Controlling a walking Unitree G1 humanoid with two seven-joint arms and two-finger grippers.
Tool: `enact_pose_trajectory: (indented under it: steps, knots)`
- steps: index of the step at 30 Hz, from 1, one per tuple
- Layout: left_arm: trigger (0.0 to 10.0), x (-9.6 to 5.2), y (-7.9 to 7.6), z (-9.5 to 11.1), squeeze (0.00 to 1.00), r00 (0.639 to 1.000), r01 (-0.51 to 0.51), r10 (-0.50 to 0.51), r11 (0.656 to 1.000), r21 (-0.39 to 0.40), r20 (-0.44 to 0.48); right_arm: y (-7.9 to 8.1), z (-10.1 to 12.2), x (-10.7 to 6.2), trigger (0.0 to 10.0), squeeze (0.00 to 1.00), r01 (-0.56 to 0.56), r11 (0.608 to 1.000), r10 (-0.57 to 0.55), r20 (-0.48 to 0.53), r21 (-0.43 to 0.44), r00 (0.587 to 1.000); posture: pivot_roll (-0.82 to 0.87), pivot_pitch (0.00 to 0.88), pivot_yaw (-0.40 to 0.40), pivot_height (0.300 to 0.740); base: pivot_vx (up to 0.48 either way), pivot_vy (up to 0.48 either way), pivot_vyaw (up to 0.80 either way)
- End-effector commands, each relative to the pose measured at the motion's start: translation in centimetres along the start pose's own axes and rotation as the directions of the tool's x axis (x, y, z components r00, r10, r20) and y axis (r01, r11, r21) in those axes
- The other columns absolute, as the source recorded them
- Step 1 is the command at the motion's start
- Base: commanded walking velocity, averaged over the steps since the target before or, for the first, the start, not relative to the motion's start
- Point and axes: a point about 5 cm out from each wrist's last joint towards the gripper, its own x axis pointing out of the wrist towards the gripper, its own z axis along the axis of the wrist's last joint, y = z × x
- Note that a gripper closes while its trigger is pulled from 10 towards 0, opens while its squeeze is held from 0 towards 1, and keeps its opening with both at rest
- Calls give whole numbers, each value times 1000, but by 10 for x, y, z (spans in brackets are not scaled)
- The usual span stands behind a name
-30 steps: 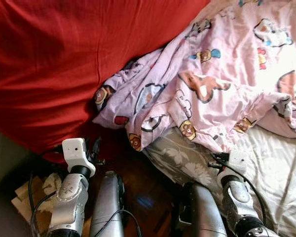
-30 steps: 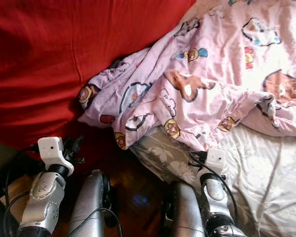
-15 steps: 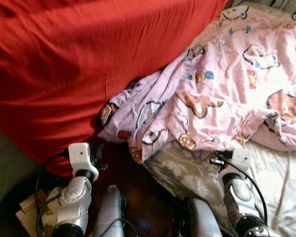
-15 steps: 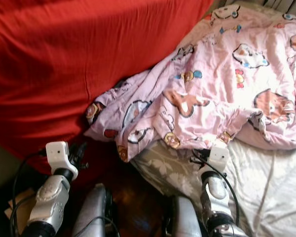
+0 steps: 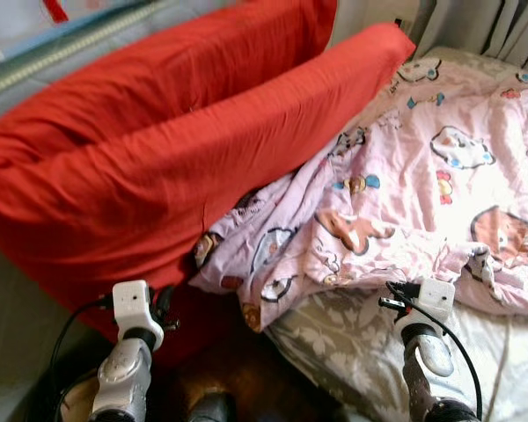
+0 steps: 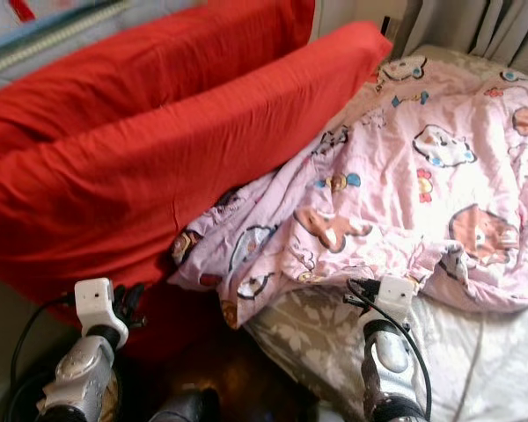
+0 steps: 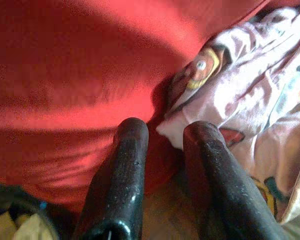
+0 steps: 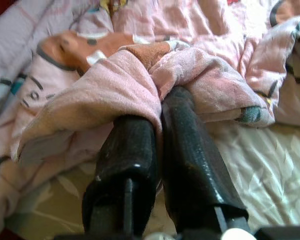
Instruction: Clean up the room
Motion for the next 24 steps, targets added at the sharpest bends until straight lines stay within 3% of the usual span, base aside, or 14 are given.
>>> enact_pose_trajectory:
  steps: [1,9,12,19,24]
  knots:
    - [10000,-9,7,-19,0,997,-28,27,1000,-8,-78,-3,-4,-3,10000,0,8,1000,-8,-9,-1,1000,54,126,17,740,0,0,0]
    - [10000,-21,17,-44,0,975,-63,63,998,8,-211,1,-8,-4,10000,0,17,1000,-17,-20,3,1000,59,97,26,740,0,0,0]
    - [10000,-34,21,-65,0,941,-57,68,997,42,-332,5,-14,-7,10000,0,7,1000,-7,-36,-1,999,59,87,31,740,0,0,0]
    - [10000,-52,23,-88,0,898,-73,90,996,56,-431,7,-18,-9,10000,0,2,1000,-2,-48,-11,999,43,75,33,740,0,0,0]
    - [10000,-56,20,-93,0,893,-71,84,996,47,-443,5,-18,-10,10000,0,16,1000,-16,-45,-11,999,48,71,32,740,0,0,0]
